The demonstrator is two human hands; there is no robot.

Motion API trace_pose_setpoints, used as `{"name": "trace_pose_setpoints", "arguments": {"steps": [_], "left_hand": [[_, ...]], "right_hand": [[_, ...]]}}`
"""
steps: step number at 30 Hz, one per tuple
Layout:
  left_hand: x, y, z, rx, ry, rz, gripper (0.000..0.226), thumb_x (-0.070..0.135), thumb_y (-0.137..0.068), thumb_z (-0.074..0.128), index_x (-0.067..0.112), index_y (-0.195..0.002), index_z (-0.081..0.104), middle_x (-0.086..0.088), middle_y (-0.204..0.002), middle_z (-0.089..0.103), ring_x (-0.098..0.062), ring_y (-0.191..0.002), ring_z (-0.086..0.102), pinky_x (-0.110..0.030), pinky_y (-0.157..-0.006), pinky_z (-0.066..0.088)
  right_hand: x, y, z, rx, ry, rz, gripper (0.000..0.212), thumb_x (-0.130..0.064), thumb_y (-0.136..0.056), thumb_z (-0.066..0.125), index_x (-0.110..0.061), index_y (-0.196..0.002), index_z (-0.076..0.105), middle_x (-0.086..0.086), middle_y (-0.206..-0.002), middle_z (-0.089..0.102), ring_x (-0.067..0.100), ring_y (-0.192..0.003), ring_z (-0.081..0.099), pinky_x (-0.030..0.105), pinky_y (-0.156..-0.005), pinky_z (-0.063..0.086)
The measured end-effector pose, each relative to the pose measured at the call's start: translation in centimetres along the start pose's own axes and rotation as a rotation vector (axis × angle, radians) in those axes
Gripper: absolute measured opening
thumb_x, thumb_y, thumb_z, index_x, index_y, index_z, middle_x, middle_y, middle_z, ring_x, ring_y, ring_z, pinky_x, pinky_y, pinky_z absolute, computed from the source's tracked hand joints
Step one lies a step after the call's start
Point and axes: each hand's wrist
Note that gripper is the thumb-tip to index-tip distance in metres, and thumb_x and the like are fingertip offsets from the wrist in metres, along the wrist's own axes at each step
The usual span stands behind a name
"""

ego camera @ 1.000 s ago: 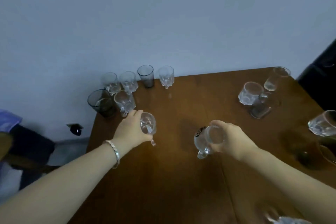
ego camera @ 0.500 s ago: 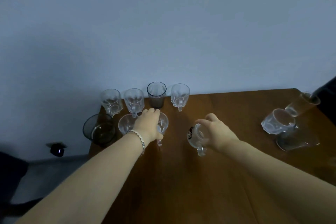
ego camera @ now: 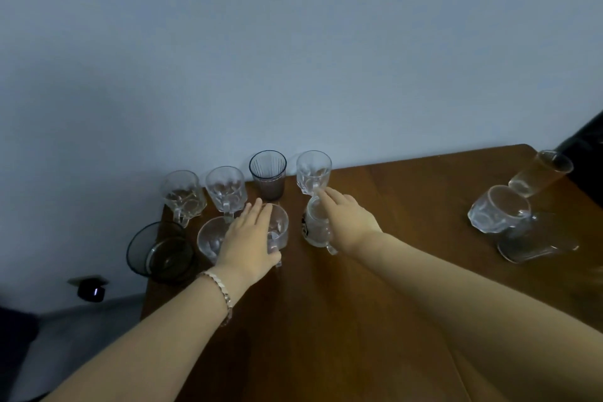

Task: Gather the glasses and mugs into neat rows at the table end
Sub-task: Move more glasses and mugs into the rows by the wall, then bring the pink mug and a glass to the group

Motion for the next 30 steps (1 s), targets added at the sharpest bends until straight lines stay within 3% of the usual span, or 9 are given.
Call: {"name": "trace_pose_setpoints", "arguments": {"steps": [4, 7, 9, 12, 15, 20, 23, 27, 30], "left_hand": [[2.4, 4.2, 0.7, -0.029, 0.003, 0.035, 0.059, 0.025, -0.091, 0.055, 0.018, -0.145, 0.031, -0.003, -0.153, 0.03, -0.02, -0.142, 0.027, -0.035, -0.115, 0.027], [5.1, 7.7, 1.4, -0.186, -0.018, 0.05, 0.035, 0.029, -0.093, 0.05, 0.021, -0.127, 0.053, 0.001, -0.127, 0.056, -0.018, -0.117, 0.054, -0.031, -0.096, 0.047], [7.3, 9.9, 2.2, -0.271, -0.029, 0.041, 0.026, 0.031, -0.093, 0.05, 0.022, -0.115, 0.059, 0.002, -0.114, 0.063, -0.017, -0.104, 0.061, -0.03, -0.087, 0.05], [11.0, 12.8, 3.9, -0.316, 0.001, 0.042, 0.025, 0.031, -0.092, 0.05, 0.022, -0.113, 0.061, 0.003, -0.11, 0.066, -0.017, -0.101, 0.063, -0.033, -0.088, 0.053], [15.5, 15.6, 5.6, -0.334, 0.057, 0.048, 0.025, 0.03, -0.092, 0.051, 0.023, -0.114, 0.062, 0.004, -0.11, 0.068, -0.015, -0.102, 0.064, -0.035, -0.09, 0.053], [22.7, 20.2, 8.7, -0.33, 0.151, 0.059, 0.029, 0.026, -0.093, 0.053, 0.023, -0.121, 0.059, 0.004, -0.121, 0.063, -0.011, -0.108, 0.061, -0.027, -0.091, 0.052], [26.3, 22.6, 10.2, -0.313, 0.165, 0.079, 0.029, 0.025, -0.093, 0.053, 0.024, -0.121, 0.059, 0.004, -0.122, 0.063, -0.01, -0.109, 0.06, -0.02, -0.086, 0.049], [30.1, 24.9, 11.7, -0.291, 0.173, 0.033, 0.028, 0.025, -0.093, 0.053, 0.024, -0.12, 0.059, 0.005, -0.116, 0.065, -0.009, -0.103, 0.061, -0.024, -0.086, 0.052], [32.5, 26.0, 12.4, -0.261, 0.209, 0.003, 0.027, 0.025, -0.093, 0.052, 0.024, -0.119, 0.059, 0.006, -0.113, 0.065, -0.008, -0.1, 0.062, -0.026, -0.087, 0.053]], "right_hand": [[1.9, 6.9, 1.4, -0.045, -0.184, 0.124, 0.075, -0.016, -0.089, 0.056, -0.022, -0.149, 0.012, 0.006, -0.157, 0.012, 0.03, -0.134, 0.039, 0.037, -0.103, 0.042], [5.2, 13.2, 2.5, -0.209, -0.282, 0.178, 0.058, -0.024, -0.091, 0.056, -0.023, -0.144, 0.031, 0.002, -0.15, 0.028, 0.023, -0.12, 0.053, 0.029, -0.097, 0.047], [8.0, 17.7, 3.0, -0.321, -0.279, 0.21, 0.048, -0.027, -0.091, 0.055, -0.023, -0.137, 0.042, 0.002, -0.142, 0.041, 0.019, -0.121, 0.051, 0.026, -0.098, 0.044], [12.2, 24.5, 2.9, -0.396, -0.268, 0.251, 0.04, -0.027, -0.09, 0.055, -0.021, -0.13, 0.051, 0.002, -0.132, 0.054, 0.017, -0.117, 0.054, 0.023, -0.091, 0.044], [16.5, 30.8, 1.6, -0.356, -0.253, 0.275, 0.032, -0.025, -0.089, 0.056, -0.023, -0.121, 0.057, 0.0, -0.119, 0.064, 0.016, -0.106, 0.06, 0.022, -0.083, 0.046], [24.6, 39.4, -1.8, -0.12, -0.27, 0.377, 0.032, -0.022, -0.091, 0.055, -0.021, -0.122, 0.057, -0.002, -0.121, 0.061, 0.012, -0.107, 0.06, 0.024, -0.092, 0.051], [29.6, 42.4, -2.3, 0.04, -0.245, 0.547, 0.044, -0.03, -0.088, 0.058, -0.023, -0.131, 0.049, 0.001, -0.133, 0.048, 0.015, -0.111, 0.053, 0.027, -0.089, 0.051], [34.2, 43.7, -0.1, -0.043, -0.3, 0.849, 0.103, -0.054, -0.069, 0.073, -0.029, -0.149, 0.013, 0.008, -0.149, 0.027, 0.031, -0.133, 0.037, 0.043, -0.099, 0.048], [35.5, 43.9, 2.2, -0.038, -0.509, 0.866, 0.11, -0.052, -0.068, 0.075, -0.025, -0.15, 0.006, 0.011, -0.144, 0.031, 0.03, -0.123, 0.049, 0.044, -0.095, 0.051]]}}
Point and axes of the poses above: each hand's wrist, its own y-axis away from the middle knuckle, its own z-axis out of the palm, x = y × z
